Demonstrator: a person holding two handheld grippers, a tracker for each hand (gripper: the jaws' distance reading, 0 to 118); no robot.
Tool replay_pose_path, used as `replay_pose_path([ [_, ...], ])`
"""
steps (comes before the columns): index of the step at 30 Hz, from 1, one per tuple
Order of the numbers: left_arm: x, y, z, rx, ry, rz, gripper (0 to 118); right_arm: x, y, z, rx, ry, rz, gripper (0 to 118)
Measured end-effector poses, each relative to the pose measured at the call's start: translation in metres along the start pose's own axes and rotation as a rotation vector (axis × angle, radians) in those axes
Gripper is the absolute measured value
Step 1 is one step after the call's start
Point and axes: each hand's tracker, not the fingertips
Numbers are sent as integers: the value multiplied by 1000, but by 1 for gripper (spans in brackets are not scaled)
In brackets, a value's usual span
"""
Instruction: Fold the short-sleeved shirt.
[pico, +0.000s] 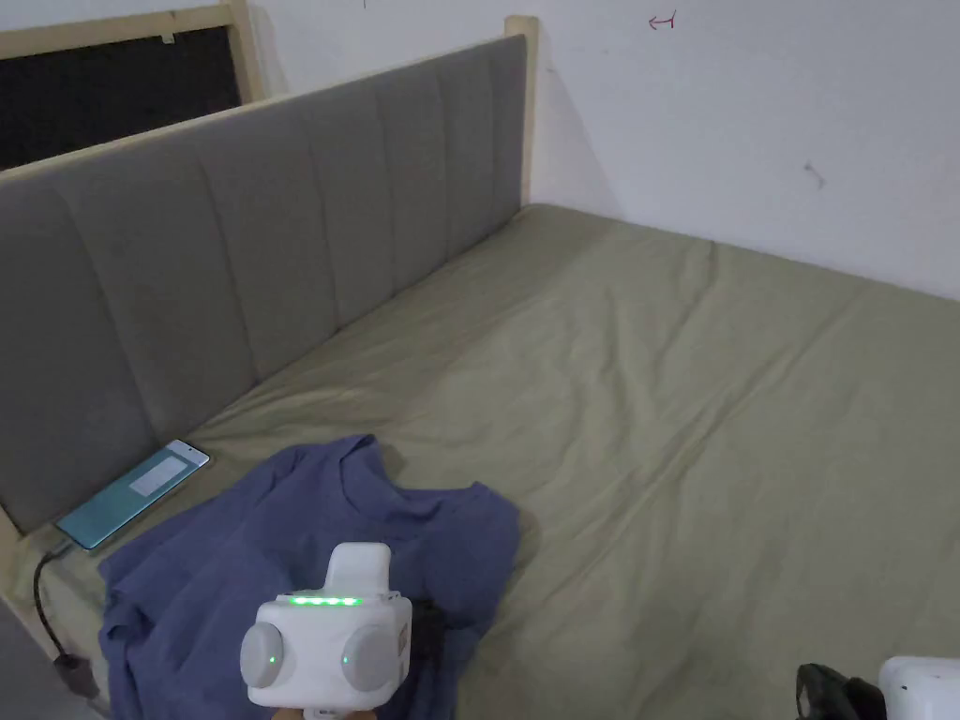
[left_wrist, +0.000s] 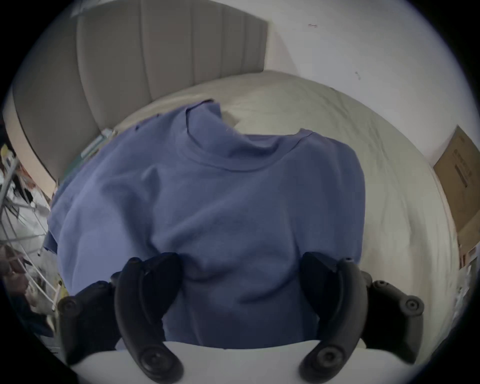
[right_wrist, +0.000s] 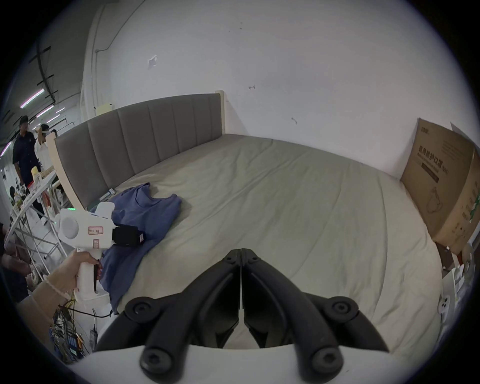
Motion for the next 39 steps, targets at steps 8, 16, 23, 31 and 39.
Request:
replay_pose_path([
  [8,-8,15,9,-36,30,85,2,10,-5,9,-17,-7,-10,1],
  [16,-26,50,56,2,-259,359,2,41,4,33,45,-72,-61,1],
  [23,44,102,120,129,-535,350,2,79,2,67,93,-153,-130,1],
  [31,217,131,229,218,-907,49,2,143,-1,127,192,-325,-235,1],
  [39,409,40,277,54,-1133,-297,2,219,-31,203,268,-552,-385,1],
])
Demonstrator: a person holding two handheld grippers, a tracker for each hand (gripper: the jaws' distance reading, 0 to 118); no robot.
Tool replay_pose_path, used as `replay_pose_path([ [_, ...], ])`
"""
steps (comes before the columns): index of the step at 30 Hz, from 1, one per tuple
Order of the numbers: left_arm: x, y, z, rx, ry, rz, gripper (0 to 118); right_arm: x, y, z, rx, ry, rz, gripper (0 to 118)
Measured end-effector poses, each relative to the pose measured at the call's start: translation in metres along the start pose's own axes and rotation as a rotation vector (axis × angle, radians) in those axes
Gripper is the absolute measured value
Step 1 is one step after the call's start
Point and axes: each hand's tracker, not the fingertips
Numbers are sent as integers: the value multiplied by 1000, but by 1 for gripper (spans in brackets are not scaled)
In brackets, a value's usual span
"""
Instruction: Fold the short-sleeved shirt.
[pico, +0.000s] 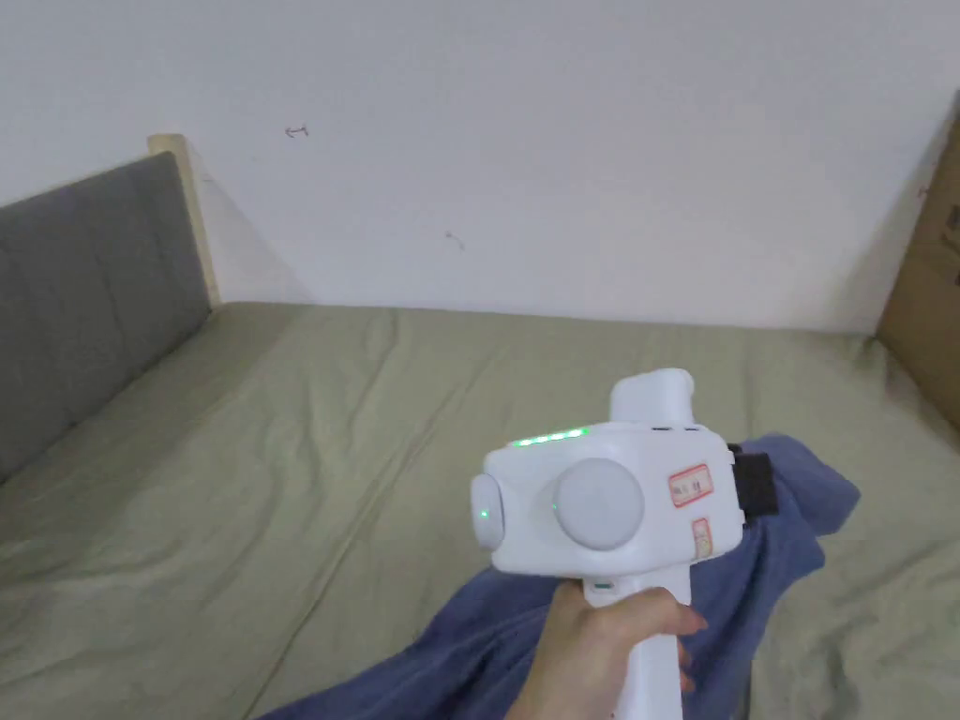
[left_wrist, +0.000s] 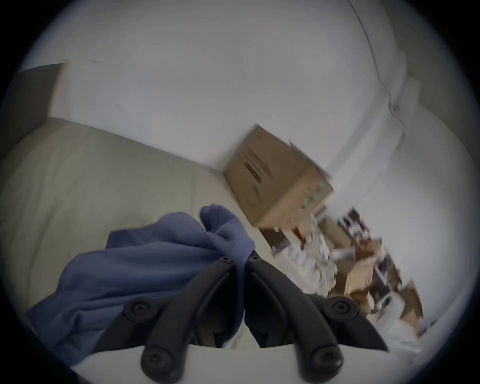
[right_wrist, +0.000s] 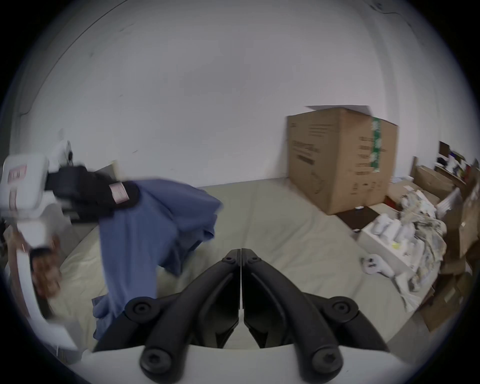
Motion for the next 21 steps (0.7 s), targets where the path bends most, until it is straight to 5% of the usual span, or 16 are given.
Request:
replay_pose_path([
  [5,17,-92,-112,-277,40,-59,2,68,-15,5,-44,-155,-106,1],
  [10,6,-168,-167,-502,119,-100,6,107,-39,4,-113,-211,-184,1],
  [11,4,-173,-170,-505,136,-109,19,109,-42,2,-123,-224,-182,1],
  [12,4,-175,-172,-517,145,-113,44,112,-44,0,-130,-222,-184,1],
  [14,3,-172,-167,-555,159,-148,112,111,-47,-4,-141,-215,-193,1],
  [15,2,-169,-164,-557,144,-153,118,110,-47,-6,-145,-207,-197,1],
  [21,-8,-117,-98,-393,148,-156,103,78,-45,-15,-154,-121,-154,1],
])
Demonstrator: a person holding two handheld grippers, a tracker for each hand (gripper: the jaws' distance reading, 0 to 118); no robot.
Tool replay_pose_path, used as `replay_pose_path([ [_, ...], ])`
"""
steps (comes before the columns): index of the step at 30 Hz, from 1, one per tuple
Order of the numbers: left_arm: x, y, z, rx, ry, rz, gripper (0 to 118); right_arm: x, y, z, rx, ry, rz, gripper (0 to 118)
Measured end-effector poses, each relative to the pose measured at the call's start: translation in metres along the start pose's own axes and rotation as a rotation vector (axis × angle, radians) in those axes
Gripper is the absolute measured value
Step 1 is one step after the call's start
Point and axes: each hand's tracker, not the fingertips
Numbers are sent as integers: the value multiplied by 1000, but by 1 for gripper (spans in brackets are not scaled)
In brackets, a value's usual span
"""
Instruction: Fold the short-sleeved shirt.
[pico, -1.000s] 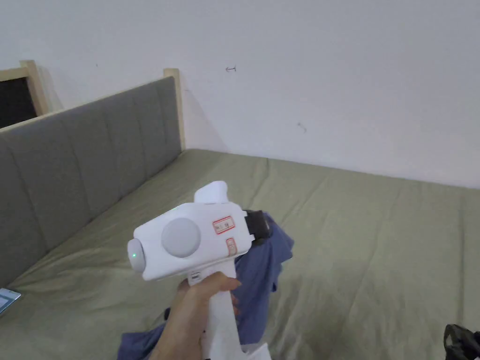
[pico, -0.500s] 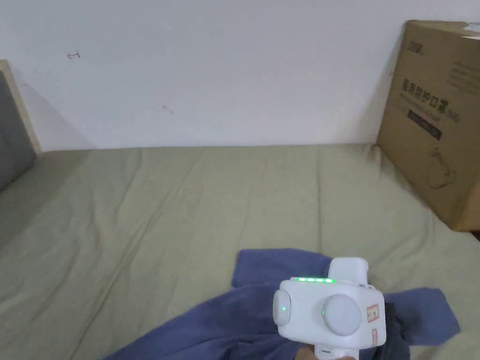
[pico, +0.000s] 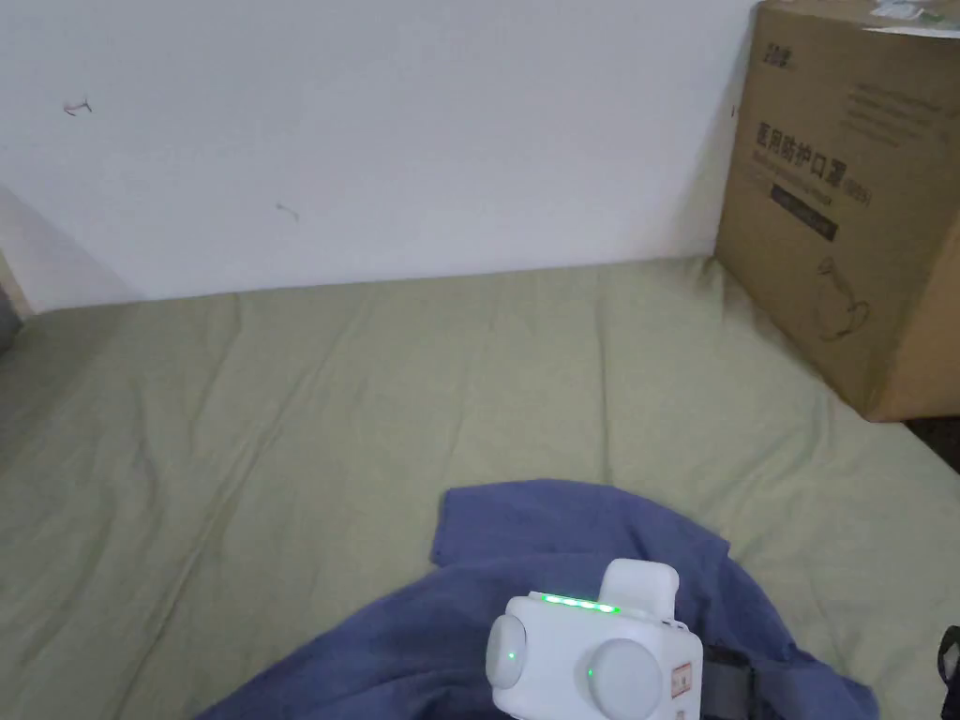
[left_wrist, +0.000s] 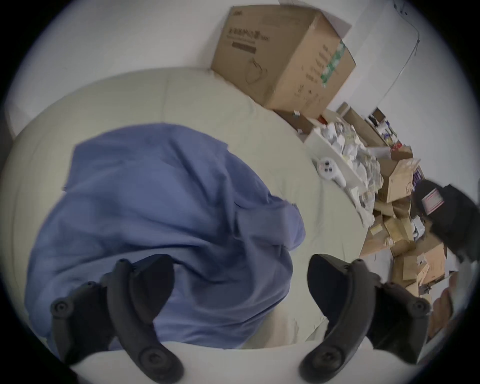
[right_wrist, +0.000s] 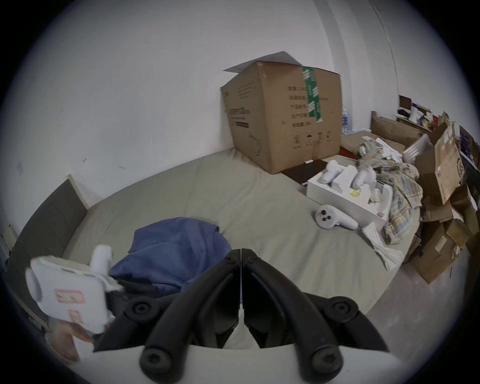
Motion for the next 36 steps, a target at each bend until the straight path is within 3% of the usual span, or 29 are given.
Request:
replay_pose_path([
  [1,-9,0,16,37,-6,23,90,-7,0,1,0,18,8,1],
  [3,-30,-8,47,92,14,64,29,-21,-2,1,-5,66,32,1],
  [4,-40,-15,61,102,87,85,7,-29,-4,1,-8,80,47,1],
  [6,-58,-35,82,125,193,101,1,-42,-9,2,-20,104,78,1],
  [10,-112,-70,118,116,214,278,0,-66,-16,-1,-48,148,130,1],
  [13,-159,-79,149,186,356,371,0,-84,-18,-2,-57,174,159,1],
  [14,-175,-79,157,199,391,406,9,-88,-18,-3,-61,181,167,1],
  [15,-193,-78,166,194,418,455,30,-93,-19,-4,-63,186,178,1],
  [16,-208,-75,171,179,440,490,63,-97,-20,-5,-67,189,189,1],
  [17,-228,-74,175,151,440,538,104,-100,-21,-7,-73,193,203,1],
  [18,-247,-75,175,128,443,586,113,-104,-23,-10,-81,196,212,1],
  [20,-275,-79,173,140,461,654,105,-109,-27,-15,-102,203,224,1],
  [26,-337,-94,122,-89,552,704,102,-115,-41,-28,-170,204,264,1],
  [29,-344,-102,104,-80,557,712,100,-115,-45,-34,-199,195,275,1],
  [31,-331,-96,101,-62,643,707,101,-115,-48,-38,-215,191,269,1],
  [34,-313,-92,90,-102,738,558,87,-116,-51,-45,-248,212,249,1],
  [36,-307,-88,90,-96,743,563,69,-118,-55,-46,-259,222,257,1],
])
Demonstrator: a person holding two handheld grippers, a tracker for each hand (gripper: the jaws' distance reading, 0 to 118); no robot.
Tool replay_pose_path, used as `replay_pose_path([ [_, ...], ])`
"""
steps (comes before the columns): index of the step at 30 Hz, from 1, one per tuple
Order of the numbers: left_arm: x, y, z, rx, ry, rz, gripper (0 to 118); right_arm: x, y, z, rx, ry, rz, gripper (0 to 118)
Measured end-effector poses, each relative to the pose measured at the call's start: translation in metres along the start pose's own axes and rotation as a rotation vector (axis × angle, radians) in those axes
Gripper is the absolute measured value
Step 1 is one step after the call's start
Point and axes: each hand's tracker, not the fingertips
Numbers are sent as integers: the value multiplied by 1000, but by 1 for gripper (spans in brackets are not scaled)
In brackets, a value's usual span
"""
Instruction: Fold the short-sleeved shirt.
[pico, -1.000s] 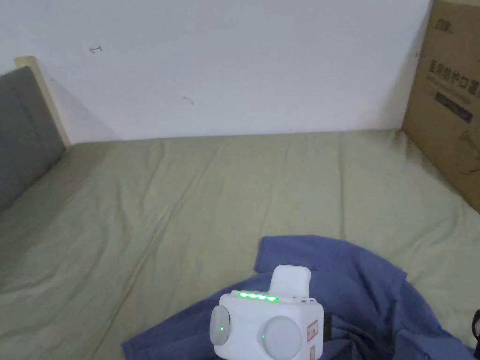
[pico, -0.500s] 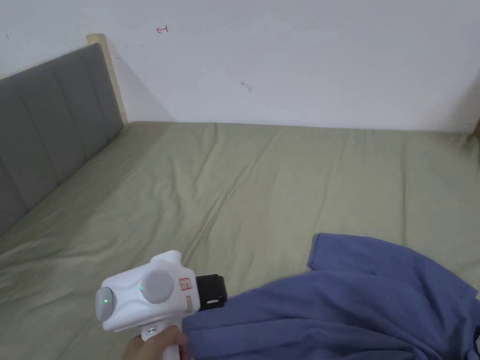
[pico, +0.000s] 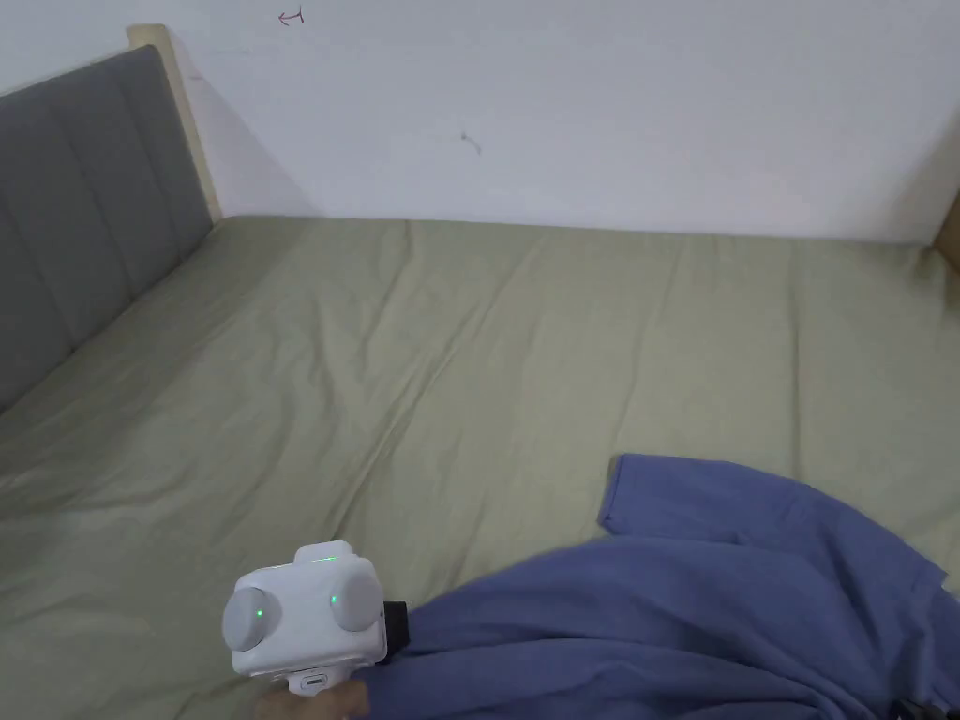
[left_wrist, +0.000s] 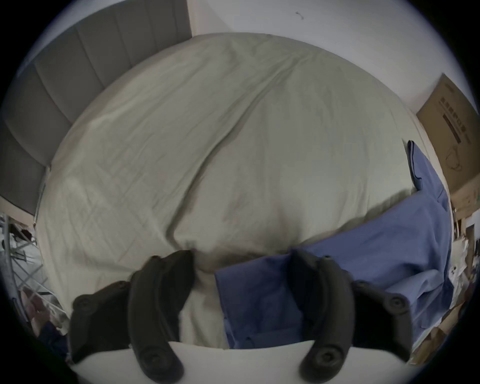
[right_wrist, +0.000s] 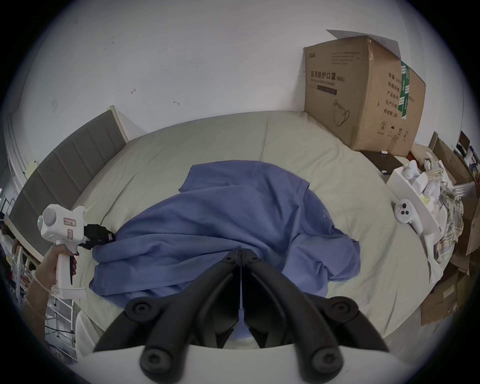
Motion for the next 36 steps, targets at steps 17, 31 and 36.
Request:
replay_pose_path([
  [17,-40,12,105,212,-238,58,1,40,98,-70,-64,164,23,21],
  [31,-51,7,94,184,-252,82,1,64,182,-348,-489,11,160,88],
  [36,-51,18,84,174,-216,116,1,56,194,-327,-448,13,250,50],
])
